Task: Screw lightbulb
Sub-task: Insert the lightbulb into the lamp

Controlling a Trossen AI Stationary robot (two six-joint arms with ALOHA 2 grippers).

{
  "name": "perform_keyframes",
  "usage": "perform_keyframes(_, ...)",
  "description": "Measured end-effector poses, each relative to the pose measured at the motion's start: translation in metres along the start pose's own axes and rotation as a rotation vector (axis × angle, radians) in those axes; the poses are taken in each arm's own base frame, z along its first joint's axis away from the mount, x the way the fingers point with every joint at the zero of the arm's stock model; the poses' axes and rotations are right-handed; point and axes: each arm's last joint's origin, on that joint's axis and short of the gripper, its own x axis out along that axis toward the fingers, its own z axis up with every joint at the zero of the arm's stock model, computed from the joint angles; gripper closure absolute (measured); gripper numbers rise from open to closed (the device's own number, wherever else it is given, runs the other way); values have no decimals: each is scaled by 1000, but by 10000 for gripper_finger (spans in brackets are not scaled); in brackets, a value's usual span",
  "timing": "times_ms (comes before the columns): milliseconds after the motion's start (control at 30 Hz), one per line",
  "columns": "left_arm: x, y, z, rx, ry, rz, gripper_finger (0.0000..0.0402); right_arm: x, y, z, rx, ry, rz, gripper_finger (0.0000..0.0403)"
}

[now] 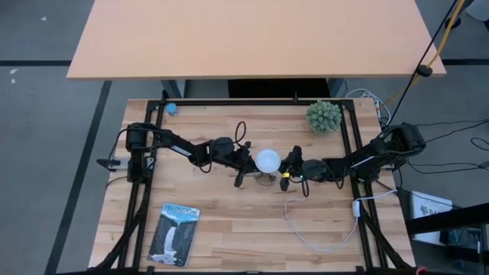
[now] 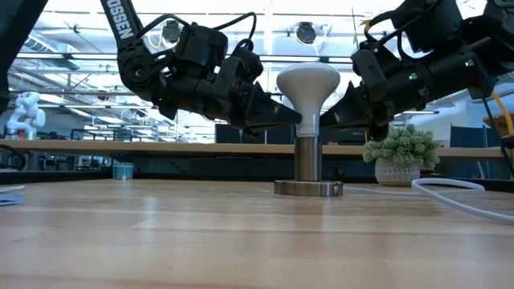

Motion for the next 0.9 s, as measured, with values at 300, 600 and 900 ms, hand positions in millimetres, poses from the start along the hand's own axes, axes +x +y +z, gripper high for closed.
perform_keyframes(300, -2, 4, -4, -28, 47, -14, 401, -1, 3, -1, 15, 13, 36, 403)
perform_keyframes(600, -5, 12, -7, -67, 71, 39, 402, -5, 12, -2, 36, 54, 144, 403)
perform_keyframes(900, -8, 20, -7, -100, 65, 61, 402, -8, 19, -4, 44, 79, 205, 403)
